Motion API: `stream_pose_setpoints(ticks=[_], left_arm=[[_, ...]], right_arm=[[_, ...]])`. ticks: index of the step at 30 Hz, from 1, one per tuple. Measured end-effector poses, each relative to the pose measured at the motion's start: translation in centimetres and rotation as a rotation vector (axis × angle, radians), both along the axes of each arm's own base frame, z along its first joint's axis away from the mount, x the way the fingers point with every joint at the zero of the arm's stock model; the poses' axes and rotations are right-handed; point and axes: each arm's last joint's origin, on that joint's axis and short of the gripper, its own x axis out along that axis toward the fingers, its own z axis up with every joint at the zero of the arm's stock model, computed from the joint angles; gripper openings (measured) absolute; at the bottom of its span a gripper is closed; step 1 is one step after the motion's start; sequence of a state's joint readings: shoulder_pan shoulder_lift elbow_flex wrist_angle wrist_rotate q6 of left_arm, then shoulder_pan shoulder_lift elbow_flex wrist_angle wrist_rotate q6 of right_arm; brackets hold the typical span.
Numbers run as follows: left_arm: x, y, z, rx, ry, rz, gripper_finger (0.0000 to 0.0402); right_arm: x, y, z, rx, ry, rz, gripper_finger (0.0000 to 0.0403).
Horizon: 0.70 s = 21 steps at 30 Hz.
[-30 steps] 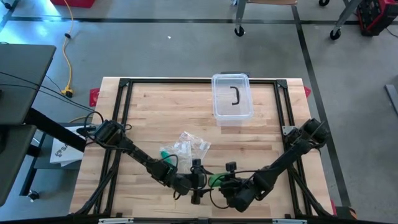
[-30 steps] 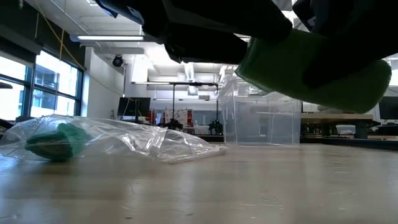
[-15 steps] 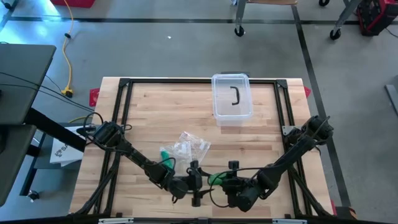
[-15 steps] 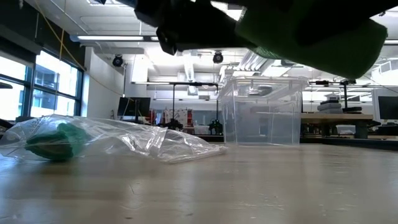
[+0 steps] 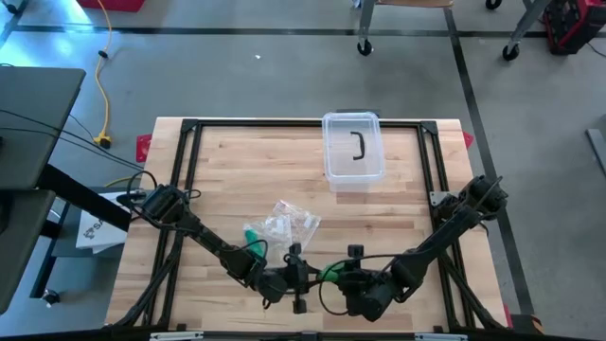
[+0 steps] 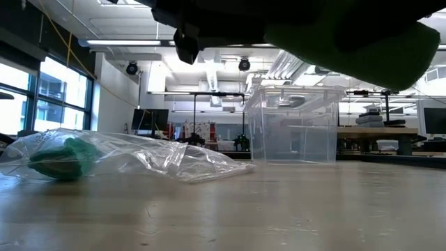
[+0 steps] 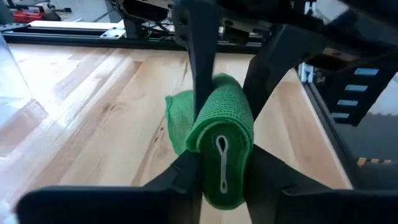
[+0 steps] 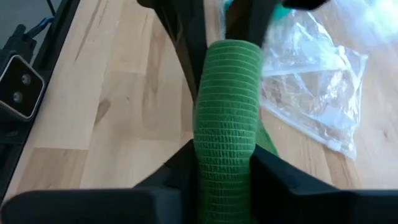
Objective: Roll bandage
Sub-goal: Roll the green bandage
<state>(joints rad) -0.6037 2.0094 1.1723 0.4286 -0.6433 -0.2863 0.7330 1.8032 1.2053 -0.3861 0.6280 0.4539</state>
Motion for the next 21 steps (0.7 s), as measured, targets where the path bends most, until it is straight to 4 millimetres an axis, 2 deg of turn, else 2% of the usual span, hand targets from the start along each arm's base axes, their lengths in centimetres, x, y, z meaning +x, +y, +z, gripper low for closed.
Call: stream_pose_setpoints(ticks=[4, 9, 13, 17, 21], left_arm=[[-0.2, 0.1, -0.4, 0.091, 0.053, -0.011, 0.0052], [-0.5, 0.3, -1.2, 0.462, 0.152, -0.141, 0.0059], [0.3, 1.6, -1.4, 0.684, 0.188, -0.153, 0.0082], [1.2, 3.1, -1.6, 0.739, 0.212, -0.167, 0.0114], [1.5, 3.4, -3.0, 0.769, 0.251, -0.291, 0.0162]], right_arm=[[-0.7, -0.5, 1.1, 0.072, 0.030, -0.027, 0.0162], [-2.1, -1.3, 2.0, 0.125, 0.133, -0.054, 0.0224], [-3.2, -1.6, 2.2, 0.109, 0.165, -0.121, 0.0231], [-3.9, -1.4, 2.1, 0.091, 0.130, -0.178, 0.0232], [-4.4, -1.1, 1.5, 0.086, 0.107, -0.193, 0.0232]])
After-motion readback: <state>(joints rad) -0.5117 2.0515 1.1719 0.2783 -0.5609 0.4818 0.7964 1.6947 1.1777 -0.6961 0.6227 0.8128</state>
